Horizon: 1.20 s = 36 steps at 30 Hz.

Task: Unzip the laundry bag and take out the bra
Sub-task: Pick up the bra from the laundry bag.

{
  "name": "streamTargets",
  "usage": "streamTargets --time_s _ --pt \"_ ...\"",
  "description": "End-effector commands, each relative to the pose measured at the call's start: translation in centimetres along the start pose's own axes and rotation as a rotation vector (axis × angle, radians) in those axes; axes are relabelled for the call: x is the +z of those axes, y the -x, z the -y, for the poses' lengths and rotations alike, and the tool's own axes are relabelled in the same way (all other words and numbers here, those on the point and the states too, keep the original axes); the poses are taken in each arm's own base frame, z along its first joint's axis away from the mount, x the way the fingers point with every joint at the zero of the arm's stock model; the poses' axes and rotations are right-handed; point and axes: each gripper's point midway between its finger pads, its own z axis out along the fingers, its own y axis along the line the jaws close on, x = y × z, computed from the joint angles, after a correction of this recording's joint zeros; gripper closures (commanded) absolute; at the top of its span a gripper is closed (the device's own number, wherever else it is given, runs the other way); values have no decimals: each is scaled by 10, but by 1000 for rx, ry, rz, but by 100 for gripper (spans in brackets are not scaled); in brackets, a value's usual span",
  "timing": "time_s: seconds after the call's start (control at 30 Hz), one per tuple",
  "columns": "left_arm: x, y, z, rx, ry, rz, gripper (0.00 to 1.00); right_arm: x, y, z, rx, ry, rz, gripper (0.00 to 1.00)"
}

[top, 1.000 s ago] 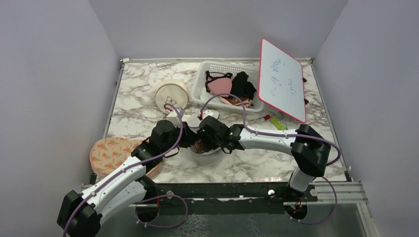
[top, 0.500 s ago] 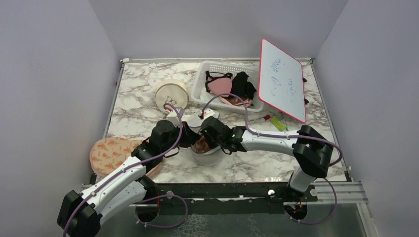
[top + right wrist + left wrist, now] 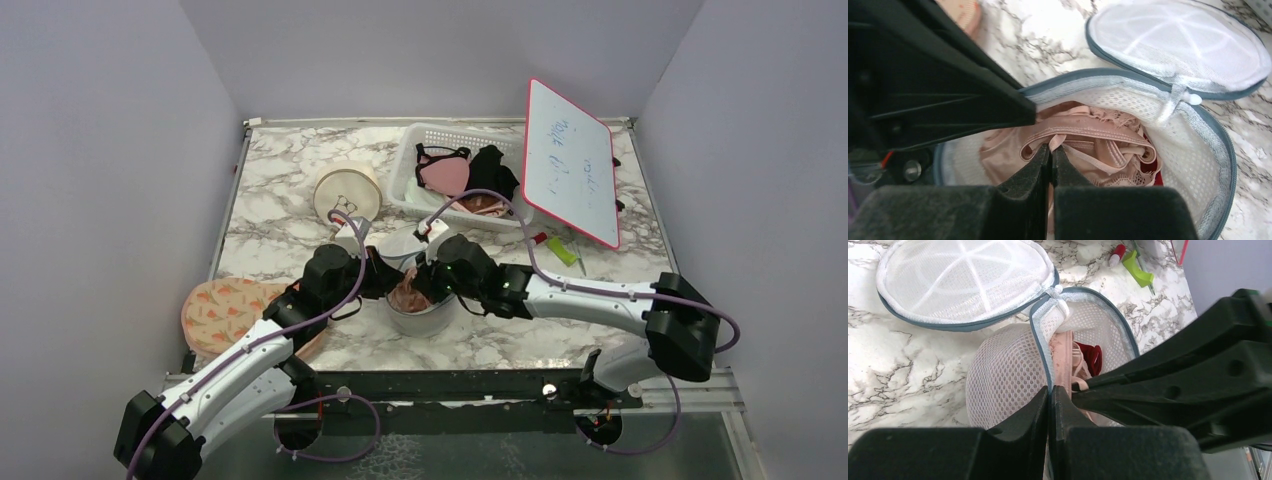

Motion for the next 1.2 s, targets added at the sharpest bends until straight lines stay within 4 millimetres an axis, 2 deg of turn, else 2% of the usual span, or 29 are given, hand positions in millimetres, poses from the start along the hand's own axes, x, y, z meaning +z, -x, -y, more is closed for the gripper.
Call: streamTargets --time_s 0.0,0.37,0.67,0.87,1.17 --pt "-1 0 -3 6 16 4 100 -16 32 -29 -7 150 119 99" --pt "-2 -2 -6 6 22 4 100 -52 66 -38 5 200 238 99" --pt "-2 0 -5 1 36 -8 100 -75 85 -40 7 214 315 99" --pt "0 0 -7 6 45 -12 100 -88 107 -48 -12 238 359 99" --pt "0 -2 -7 13 43 -18 100 -112 150 -57 -33 256 459 99"
